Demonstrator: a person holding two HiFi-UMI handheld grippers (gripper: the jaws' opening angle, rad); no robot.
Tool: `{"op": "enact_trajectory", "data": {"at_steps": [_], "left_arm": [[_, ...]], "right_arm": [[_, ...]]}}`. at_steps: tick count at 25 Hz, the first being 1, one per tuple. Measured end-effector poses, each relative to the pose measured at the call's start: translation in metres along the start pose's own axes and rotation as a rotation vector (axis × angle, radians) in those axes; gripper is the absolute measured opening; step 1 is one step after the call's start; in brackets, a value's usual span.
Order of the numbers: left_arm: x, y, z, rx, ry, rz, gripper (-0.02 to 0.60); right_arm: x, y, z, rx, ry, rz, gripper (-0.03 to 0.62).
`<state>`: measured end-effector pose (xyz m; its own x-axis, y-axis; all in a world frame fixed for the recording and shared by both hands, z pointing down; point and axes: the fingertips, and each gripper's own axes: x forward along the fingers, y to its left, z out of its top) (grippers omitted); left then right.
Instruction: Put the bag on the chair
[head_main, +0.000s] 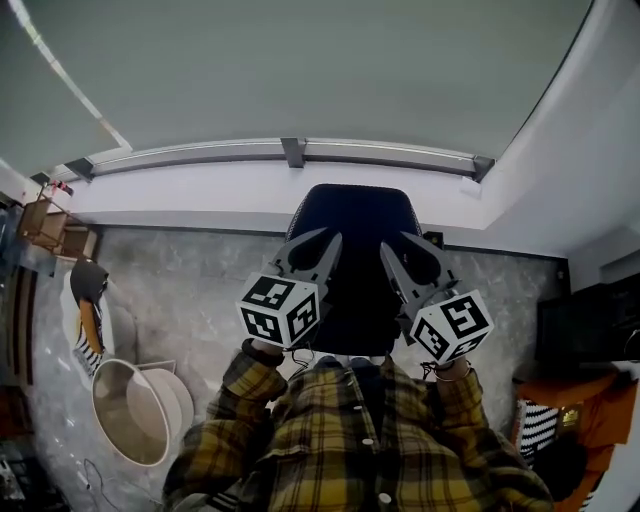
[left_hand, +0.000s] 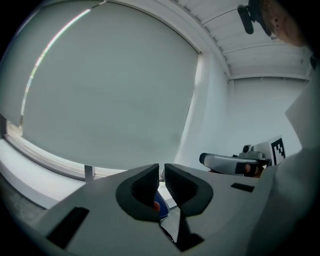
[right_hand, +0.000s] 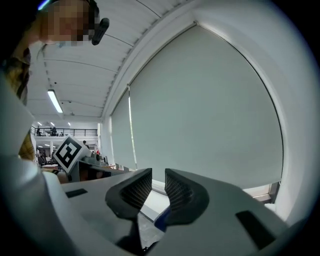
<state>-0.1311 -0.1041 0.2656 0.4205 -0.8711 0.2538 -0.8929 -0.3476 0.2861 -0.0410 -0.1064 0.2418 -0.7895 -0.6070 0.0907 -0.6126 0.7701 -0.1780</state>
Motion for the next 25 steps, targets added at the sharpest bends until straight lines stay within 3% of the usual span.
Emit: {"op": "enact_trajectory", "data": {"at_steps": [11,17,25], "left_arm": [[-0.027,-0.032,0.014,0.076,-0.058,-0.1,0.018],[-0.037,-0.029,0.004,0.079,-0.033,-0.073,0.018],[-0.039,-0.023,-0.002,0.141,-0.031,-0.047,0.018]], "right_arm": [[-0.02,0.019,0.011,-0.053,-0.002,0.02,0.017],[-0.026,0.033,-0.001,-0.082,0.056,0.051,0.015],[-0.026,0.036,-0.02,-0.083,0.078,0.049,0.015]]}}
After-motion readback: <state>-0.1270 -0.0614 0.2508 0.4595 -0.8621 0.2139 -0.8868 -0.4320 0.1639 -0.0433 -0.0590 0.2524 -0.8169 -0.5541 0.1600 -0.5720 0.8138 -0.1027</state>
